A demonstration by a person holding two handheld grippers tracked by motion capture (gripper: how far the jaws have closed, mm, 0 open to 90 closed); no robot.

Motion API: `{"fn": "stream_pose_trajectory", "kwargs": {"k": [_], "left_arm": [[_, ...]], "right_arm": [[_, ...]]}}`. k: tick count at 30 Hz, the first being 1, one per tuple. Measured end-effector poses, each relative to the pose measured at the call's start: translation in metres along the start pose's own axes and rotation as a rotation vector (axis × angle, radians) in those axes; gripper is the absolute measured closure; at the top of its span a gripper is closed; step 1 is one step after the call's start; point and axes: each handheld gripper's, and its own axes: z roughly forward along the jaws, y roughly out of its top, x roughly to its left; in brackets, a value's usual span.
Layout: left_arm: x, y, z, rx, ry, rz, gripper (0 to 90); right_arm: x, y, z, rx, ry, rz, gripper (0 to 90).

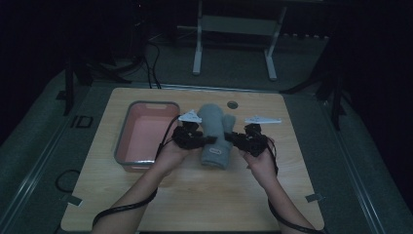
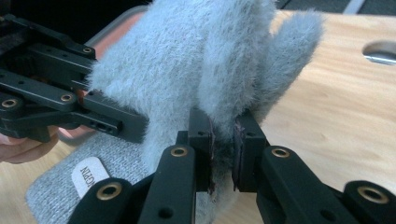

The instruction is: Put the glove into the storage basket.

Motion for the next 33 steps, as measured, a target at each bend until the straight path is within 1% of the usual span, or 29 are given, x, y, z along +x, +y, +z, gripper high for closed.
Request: {"fn": "stream_pose_trajectory", "kwargs": {"k": [1, 2, 3, 6, 8, 11, 13, 15, 16, 17, 19, 21, 22, 23, 24, 27, 29, 31, 33], "left_arm": [[0.002, 0.001, -0.004, -0.003, 0.003, 0.004, 77.2], [0.006, 0.002, -0.01, -0.009, 0.006, -0.006, 77.2], [0.008, 0.003, -0.013, -0.011, 0.008, -0.006, 77.2], [0.015, 0.005, -0.027, -0.017, 0.024, 0.0, 77.2], [0.021, 0.005, -0.037, -0.031, 0.033, -0.007, 77.1], [0.029, 0.002, -0.051, -0.036, 0.051, -0.01, 77.1], [0.034, -0.001, -0.06, -0.039, 0.07, -0.003, 77.1], [0.04, -0.005, -0.07, -0.04, 0.082, -0.009, 77.2], [0.04, -0.005, -0.07, -0.04, 0.082, -0.009, 77.1], [0.048, -0.011, -0.081, -0.035, 0.103, -0.018, 77.2], [0.053, -0.014, -0.089, -0.032, 0.117, -0.022, 77.1], [0.058, -0.019, -0.097, -0.028, 0.134, -0.031, 77.1], [0.058, -0.019, -0.097, -0.028, 0.134, -0.031, 77.1], [0.064, -0.023, -0.105, -0.022, 0.146, -0.039, 77.1], [0.067, -0.026, -0.109, -0.016, 0.152, -0.043, 77.1], [0.076, -0.032, -0.121, 0.002, 0.173, -0.053, 77.2], [0.081, -0.036, -0.128, 0.013, 0.184, -0.061, 77.1], [0.086, -0.04, -0.134, 0.013, 0.189, -0.065, 77.1], [0.09, -0.045, -0.137, 0.012, 0.191, -0.077, 77.1]], "right_arm": [[0.003, 0.004, 0.002, 0.0, 0.003, -0.006, 80.5], [0.006, 0.008, 0.004, -0.002, 0.008, -0.009, 80.5], [0.009, 0.012, 0.006, -0.007, 0.016, -0.014, 80.5], [0.017, 0.023, 0.012, -0.01, 0.032, -0.02, 80.6], [0.023, 0.03, 0.018, -0.013, 0.042, -0.027, 80.6], [0.035, 0.039, 0.028, -0.015, 0.053, -0.046, 80.7], [0.042, 0.044, 0.035, -0.013, 0.06, -0.062, 80.8], [0.051, 0.049, 0.046, -0.005, 0.072, -0.068, 80.8], [0.051, 0.049, 0.046, -0.005, 0.072, -0.068, 80.8], [0.06, 0.052, 0.056, -0.001, 0.085, -0.071, 80.8], [0.067, 0.054, 0.064, 0.004, 0.095, -0.075, 80.8], [0.074, 0.055, 0.074, 0.009, 0.109, -0.067, 80.8], [0.074, 0.055, 0.074, 0.009, 0.109, -0.067, 80.8], [0.077, 0.056, 0.079, 0.009, 0.117, -0.07, 80.8], [0.084, 0.058, 0.089, 0.017, 0.13, -0.065, 80.8], [0.095, 0.061, 0.105, 0.032, 0.138, -0.085, 80.9], [0.102, 0.063, 0.115, 0.045, 0.144, -0.088, 80.9], [0.109, 0.064, 0.122, 0.054, 0.148, -0.099, 80.9], [0.113, 0.064, 0.128, 0.057, 0.154, -0.097, 80.9]]}}
